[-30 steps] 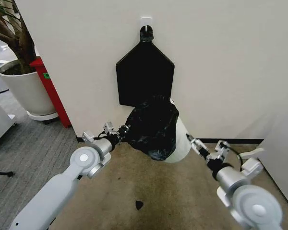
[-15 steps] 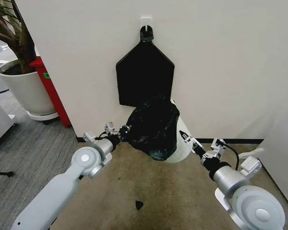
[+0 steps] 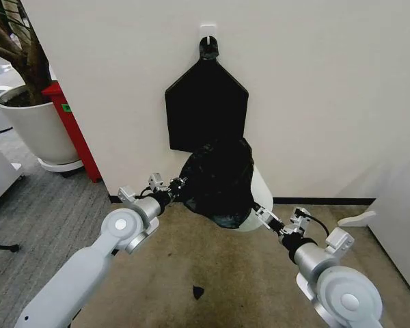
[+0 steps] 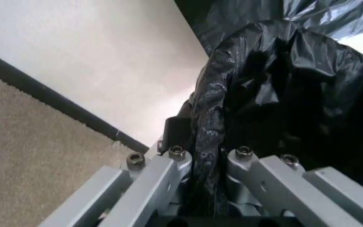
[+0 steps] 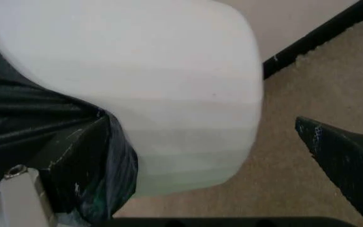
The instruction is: Place the garbage bag over the trash bin.
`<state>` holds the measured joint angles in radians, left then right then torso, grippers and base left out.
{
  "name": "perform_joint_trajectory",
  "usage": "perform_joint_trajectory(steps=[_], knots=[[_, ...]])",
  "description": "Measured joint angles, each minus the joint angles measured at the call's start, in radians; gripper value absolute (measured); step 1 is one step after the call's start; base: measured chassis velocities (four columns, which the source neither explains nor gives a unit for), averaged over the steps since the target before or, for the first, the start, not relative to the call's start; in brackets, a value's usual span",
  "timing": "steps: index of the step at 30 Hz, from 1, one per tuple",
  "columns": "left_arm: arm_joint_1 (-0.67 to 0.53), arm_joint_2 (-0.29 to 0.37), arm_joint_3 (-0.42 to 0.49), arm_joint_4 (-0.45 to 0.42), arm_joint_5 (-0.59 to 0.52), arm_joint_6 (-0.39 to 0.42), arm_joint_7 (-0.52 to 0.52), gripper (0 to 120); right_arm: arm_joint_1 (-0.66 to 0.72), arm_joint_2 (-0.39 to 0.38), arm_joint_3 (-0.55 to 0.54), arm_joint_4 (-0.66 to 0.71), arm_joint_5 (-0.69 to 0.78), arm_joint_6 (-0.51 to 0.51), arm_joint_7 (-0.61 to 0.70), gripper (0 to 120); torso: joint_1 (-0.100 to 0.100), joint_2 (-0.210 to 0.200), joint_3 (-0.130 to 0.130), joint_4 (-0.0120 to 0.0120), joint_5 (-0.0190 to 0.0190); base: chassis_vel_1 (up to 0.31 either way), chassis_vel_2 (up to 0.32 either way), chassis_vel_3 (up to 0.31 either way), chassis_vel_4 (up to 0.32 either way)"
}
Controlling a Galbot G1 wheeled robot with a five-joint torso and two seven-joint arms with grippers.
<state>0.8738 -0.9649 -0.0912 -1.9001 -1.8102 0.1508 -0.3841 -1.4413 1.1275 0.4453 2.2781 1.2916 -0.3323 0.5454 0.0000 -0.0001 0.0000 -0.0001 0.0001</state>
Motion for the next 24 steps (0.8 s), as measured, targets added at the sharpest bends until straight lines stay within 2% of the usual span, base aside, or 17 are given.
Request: perform_joint_trajectory(steps=[10,17,21,24], knots=[[0.001,-0.006,0.005,-0.001,0.027,0.002,0.002,4,-0.015,0.001,-0.007,0.119,0.047,0.010,0.064,100,0.000,0.000,0.000,0.0000,-0.0002,0.000,0.000,0.000,0.000],[0.005,-0.005,0.006,-0.008,0.055,0.001,0.008,4,-0.027,-0.013,0.004,0.151,0.061,0.009,0.082,100,0.000,0.000,0.000,0.0001,-0.0001,0.000,0.000,0.000,0.000],[0.014,0.002,0.000,-0.007,0.075,0.001,0.054,4,-0.016,-0.026,0.069,0.177,0.128,0.017,0.086,100,0.000,0.000,0.000,-0.0001,0.0000,0.000,0.000,0.000,0.000],[0.027,0.010,-0.004,0.018,0.091,-0.001,0.135,4,0.040,-0.069,0.166,0.192,0.254,0.018,0.088,100,0.000,0.000,0.000,0.0000,0.0000,0.000,0.000,0.000,0.000]])
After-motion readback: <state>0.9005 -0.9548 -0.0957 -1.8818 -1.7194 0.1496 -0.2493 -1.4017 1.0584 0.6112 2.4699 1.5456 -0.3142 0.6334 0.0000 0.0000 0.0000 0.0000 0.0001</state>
